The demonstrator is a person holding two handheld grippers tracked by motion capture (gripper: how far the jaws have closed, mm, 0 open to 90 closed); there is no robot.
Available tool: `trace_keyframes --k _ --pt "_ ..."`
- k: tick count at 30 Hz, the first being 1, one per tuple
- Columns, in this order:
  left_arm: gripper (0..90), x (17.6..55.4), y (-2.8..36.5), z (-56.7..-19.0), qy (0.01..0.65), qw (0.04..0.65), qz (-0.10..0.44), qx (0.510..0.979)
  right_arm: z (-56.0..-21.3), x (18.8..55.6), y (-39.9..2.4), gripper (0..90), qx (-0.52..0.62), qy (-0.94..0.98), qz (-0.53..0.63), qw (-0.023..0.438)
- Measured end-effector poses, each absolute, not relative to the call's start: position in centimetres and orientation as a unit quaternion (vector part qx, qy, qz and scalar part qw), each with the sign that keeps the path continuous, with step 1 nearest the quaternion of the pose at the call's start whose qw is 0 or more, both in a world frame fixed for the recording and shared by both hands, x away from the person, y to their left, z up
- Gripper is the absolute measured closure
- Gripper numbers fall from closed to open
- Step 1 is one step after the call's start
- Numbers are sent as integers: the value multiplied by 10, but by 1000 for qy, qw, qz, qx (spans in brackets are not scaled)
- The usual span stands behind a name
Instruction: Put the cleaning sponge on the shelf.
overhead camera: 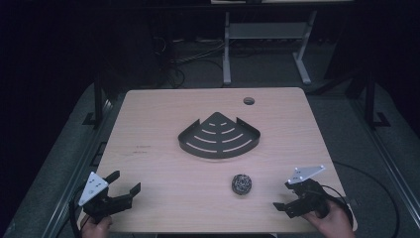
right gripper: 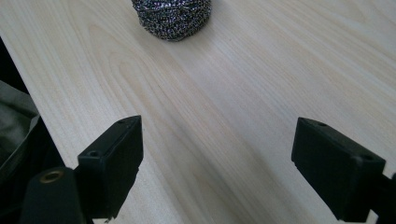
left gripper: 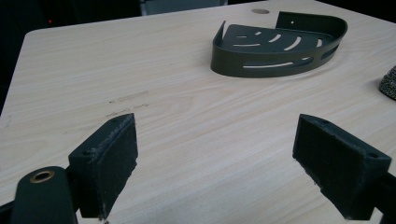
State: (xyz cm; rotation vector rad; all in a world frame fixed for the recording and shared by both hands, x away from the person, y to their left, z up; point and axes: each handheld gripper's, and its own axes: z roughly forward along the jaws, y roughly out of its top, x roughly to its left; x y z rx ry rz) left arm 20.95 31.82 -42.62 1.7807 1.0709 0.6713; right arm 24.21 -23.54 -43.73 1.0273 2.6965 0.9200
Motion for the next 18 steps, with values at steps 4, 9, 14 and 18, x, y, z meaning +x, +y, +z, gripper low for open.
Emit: trace_keyframes --k 4,9,14,18 --pt "132 209 320 -426 436 462 275 722 -433 244 -230 160 331 893 302 57" --pt "132 209 320 -426 438 463 273 721 -429 249 -220 160 319 896 303 54" --pt "132 209 319 -425 435 463 274 722 -429 253 -209 156 309 901 300 50" --pt "132 209 319 -425 435 461 275 722 -428 258 -201 152 302 905 296 44"
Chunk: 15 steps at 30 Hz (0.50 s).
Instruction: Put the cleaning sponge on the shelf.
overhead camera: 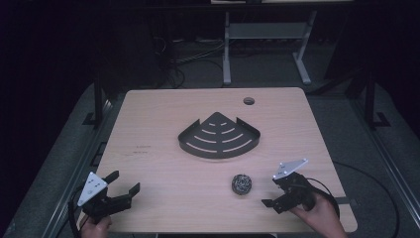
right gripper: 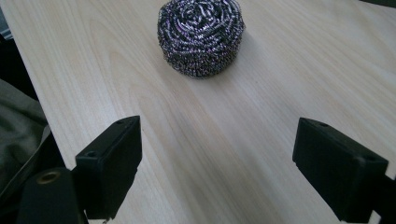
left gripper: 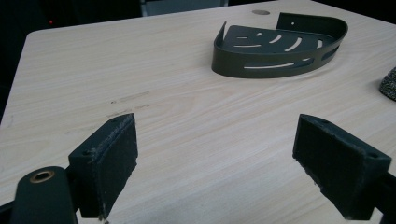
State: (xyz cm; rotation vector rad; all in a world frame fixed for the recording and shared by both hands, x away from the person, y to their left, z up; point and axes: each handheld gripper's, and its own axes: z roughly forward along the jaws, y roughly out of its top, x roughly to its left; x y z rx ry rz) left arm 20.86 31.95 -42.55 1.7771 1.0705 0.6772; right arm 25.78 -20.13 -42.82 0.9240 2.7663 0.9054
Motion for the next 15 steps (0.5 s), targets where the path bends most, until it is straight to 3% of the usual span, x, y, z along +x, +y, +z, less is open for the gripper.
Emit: trace_keyframes --k 15 --pt "132 209 320 -425 437 464 274 720 -425 270 -178 152 281 916 285 39"
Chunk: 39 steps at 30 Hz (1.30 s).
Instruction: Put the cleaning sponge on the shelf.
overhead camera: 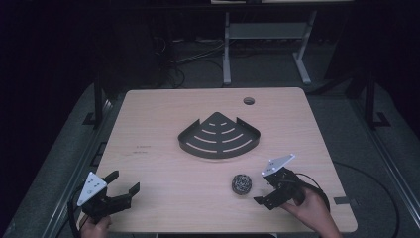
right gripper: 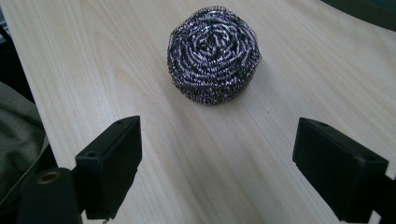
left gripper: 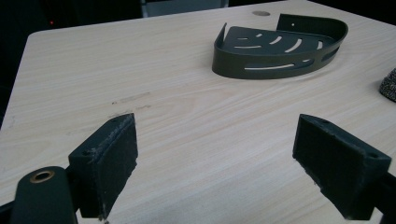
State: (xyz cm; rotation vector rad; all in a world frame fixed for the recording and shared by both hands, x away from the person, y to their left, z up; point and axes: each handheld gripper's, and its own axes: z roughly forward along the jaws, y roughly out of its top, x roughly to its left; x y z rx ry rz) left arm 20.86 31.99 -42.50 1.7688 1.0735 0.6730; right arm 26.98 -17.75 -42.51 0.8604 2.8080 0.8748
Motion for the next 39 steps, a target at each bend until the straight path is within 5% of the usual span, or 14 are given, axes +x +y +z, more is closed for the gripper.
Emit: trace_keyframes --k 39 --pt "132 209 319 -424 433 469 274 719 -430 305 -116 156 239 947 213 22"
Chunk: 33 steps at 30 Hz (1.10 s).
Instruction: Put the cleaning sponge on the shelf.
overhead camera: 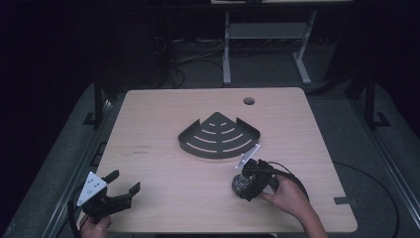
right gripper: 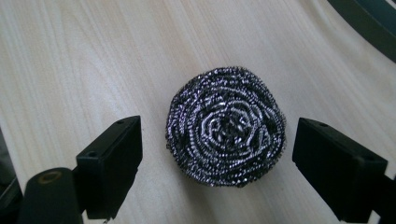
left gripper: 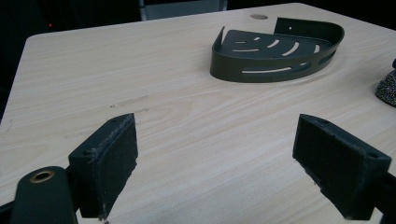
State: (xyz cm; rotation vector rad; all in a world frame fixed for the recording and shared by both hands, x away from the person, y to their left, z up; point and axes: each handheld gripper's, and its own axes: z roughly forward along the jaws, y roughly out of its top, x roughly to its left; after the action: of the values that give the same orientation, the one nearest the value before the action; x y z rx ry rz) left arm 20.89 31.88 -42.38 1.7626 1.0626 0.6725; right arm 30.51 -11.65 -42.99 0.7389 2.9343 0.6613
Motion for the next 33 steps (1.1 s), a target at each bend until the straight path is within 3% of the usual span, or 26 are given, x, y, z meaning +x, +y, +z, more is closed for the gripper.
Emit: trace_keyframes --k 33 --pt "132 209 320 -423 434 473 273 717 -441 316 -101 320 223 959 174 13"
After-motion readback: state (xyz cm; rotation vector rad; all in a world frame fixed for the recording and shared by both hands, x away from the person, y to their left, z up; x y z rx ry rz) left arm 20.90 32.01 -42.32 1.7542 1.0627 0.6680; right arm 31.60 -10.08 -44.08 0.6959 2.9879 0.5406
